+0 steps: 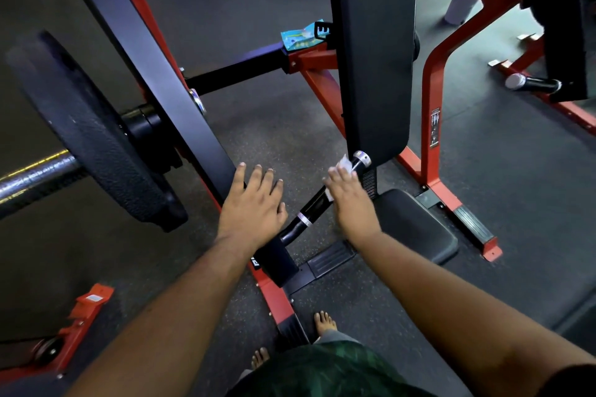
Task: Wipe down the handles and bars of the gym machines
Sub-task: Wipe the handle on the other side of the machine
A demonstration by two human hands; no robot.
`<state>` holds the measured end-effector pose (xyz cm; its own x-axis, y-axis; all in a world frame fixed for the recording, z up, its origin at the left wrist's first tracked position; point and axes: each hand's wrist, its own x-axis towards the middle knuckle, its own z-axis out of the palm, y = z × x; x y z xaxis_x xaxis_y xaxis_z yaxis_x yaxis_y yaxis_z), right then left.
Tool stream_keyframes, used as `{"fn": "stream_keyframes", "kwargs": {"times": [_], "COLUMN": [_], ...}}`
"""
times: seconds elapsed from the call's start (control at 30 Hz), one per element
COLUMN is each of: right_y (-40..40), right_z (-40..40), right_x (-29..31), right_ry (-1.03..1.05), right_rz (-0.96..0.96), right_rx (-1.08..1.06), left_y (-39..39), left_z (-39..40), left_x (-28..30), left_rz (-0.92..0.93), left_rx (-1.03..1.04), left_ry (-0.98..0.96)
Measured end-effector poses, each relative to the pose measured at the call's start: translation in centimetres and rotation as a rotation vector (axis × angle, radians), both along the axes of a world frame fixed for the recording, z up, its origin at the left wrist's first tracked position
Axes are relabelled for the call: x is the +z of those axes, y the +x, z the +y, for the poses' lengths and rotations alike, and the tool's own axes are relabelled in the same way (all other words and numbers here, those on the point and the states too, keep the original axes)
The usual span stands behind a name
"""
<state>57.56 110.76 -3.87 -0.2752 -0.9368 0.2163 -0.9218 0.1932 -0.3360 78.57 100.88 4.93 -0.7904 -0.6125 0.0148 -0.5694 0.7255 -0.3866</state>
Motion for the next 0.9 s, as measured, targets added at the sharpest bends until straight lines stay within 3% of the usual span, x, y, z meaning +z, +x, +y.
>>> {"fn": "stream_keyframes", "kwargs": {"times": [0.2,0.27,0.33,0.43,0.67,0.8,0.83,0.9], "right_y": [4.7,3.1,0.0,-3.3,2.8,4.0,3.4,1.2], "right_z": [4.1,4.1,2.4,-0.1,2.7,4.8,4.7,3.3], "right_x": [-0.5,0.9,2.1,2.2,-1.4,-1.4,-0.8,0.7], "right_ry": [0.025,-0.027,-0.120,-0.059,-0.078,0.010,-0.012,-0.119], "right_rz": [-0.184,-0.200,-0.202,-0.100,-0.181,-0.154,-0.147,-0.173], "right_rx": [0.338,0.296,0.078,-0.093,0.089,0.439,0.445,0.224], "left_y": [0.0,0.0,0.0,0.0,-0.1,0.0,0.0,-0.2], "left_z": [0.1,0.0,-0.1,0.0,0.0,0.1,0.1,0.0], "left_x": [-0.1,0.0,0.0,0.0,0.0,0.0,0.0,0.1], "left_rz": [-0.001,-0.005,-0.015,-0.020,-0.022,-0.033,-0.034,-0.035], "left_rx": [-0.001,0.000,0.003,0.002,0.011,0.015,0.013,0.010], "left_ry": [0.007,0.003,0.006,0.011,0.017,0.030,0.027,0.021]}}
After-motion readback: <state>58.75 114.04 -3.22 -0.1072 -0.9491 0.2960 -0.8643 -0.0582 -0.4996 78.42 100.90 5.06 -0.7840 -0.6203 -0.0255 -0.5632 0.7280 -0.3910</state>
